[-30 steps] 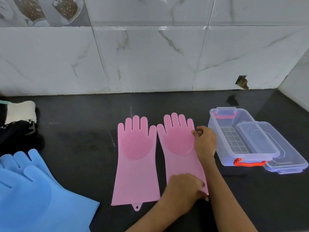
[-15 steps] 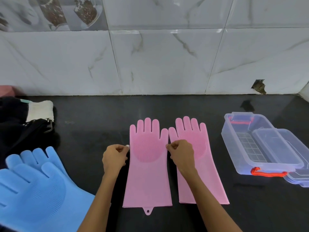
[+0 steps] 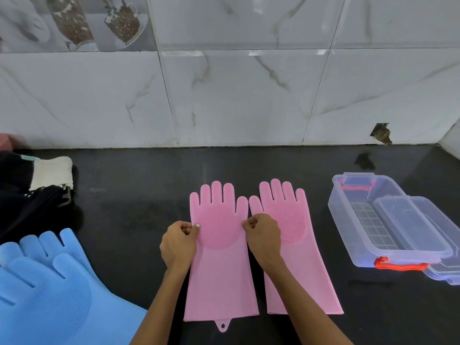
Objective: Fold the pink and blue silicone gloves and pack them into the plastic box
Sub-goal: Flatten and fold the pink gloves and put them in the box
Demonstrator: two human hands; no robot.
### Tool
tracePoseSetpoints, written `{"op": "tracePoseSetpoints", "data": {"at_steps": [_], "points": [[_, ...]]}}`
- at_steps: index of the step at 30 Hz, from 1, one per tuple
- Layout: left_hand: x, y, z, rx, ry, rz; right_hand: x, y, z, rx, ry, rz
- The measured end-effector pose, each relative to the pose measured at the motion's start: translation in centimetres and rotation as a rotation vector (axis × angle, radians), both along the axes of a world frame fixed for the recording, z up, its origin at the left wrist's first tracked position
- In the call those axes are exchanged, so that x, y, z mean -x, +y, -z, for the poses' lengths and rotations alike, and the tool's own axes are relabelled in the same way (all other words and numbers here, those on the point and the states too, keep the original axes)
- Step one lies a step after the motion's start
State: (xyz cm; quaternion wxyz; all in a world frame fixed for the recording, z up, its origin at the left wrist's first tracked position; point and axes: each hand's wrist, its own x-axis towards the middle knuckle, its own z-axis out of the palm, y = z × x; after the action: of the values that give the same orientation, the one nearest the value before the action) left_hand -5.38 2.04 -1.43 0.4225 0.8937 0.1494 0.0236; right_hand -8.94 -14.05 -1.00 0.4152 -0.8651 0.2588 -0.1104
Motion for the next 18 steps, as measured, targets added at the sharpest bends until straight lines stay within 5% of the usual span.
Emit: {"op": "tracePoseSetpoints", "data": {"at_steps": [10,18], "points": [[0.2,-0.1,0.1,-0.011,-0.006,0.030,-0.1,-1.4,-0.3,0.013,0.007,0.007],[1.4,1.3,-0.8,0.030,-0.165,-0.186,2.4,-2.9,-1.6,-0.002,-0.381,0.293]]}}
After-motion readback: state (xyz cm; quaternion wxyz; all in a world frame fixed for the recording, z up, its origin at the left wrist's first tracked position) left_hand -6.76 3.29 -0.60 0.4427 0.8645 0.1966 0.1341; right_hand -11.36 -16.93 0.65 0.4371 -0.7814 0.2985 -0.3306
